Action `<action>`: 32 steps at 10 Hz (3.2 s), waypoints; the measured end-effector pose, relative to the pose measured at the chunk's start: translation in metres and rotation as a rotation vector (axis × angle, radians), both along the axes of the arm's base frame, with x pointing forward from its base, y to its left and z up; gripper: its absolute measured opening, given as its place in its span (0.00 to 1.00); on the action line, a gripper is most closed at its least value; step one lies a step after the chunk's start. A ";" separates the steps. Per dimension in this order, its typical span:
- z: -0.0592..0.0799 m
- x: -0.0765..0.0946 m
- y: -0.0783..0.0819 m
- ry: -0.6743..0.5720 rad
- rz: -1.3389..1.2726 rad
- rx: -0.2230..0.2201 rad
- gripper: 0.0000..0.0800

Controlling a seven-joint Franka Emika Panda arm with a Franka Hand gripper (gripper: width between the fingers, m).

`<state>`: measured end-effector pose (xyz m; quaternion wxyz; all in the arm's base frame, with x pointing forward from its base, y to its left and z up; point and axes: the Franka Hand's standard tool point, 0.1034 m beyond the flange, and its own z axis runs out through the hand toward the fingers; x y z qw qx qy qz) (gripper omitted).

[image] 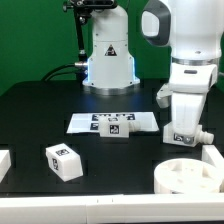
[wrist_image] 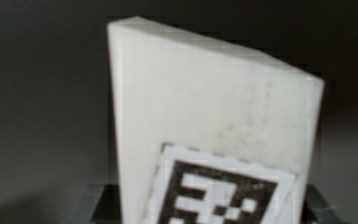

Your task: Assemble stool

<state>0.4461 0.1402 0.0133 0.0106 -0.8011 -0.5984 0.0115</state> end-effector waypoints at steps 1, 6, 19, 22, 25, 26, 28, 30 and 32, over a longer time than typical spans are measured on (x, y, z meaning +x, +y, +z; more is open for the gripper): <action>0.002 0.002 -0.001 -0.032 0.140 0.014 0.40; 0.000 -0.002 -0.007 -0.048 0.444 0.006 0.40; -0.007 -0.020 -0.006 -0.028 1.353 -0.048 0.71; 0.019 -0.010 -0.015 -0.040 1.105 -0.092 0.81; 0.032 0.005 -0.012 -0.093 0.699 -0.098 0.81; 0.031 0.005 -0.012 -0.093 0.630 -0.094 0.81; 0.031 0.004 -0.012 -0.099 0.476 -0.090 0.81; 0.037 0.010 -0.015 -0.106 0.174 -0.072 0.81; 0.037 0.009 -0.011 -0.101 -0.196 -0.052 0.81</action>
Offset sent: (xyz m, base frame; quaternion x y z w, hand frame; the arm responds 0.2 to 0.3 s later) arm 0.0000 0.0000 0.0000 0.0000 0.0000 -0.1938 0.9810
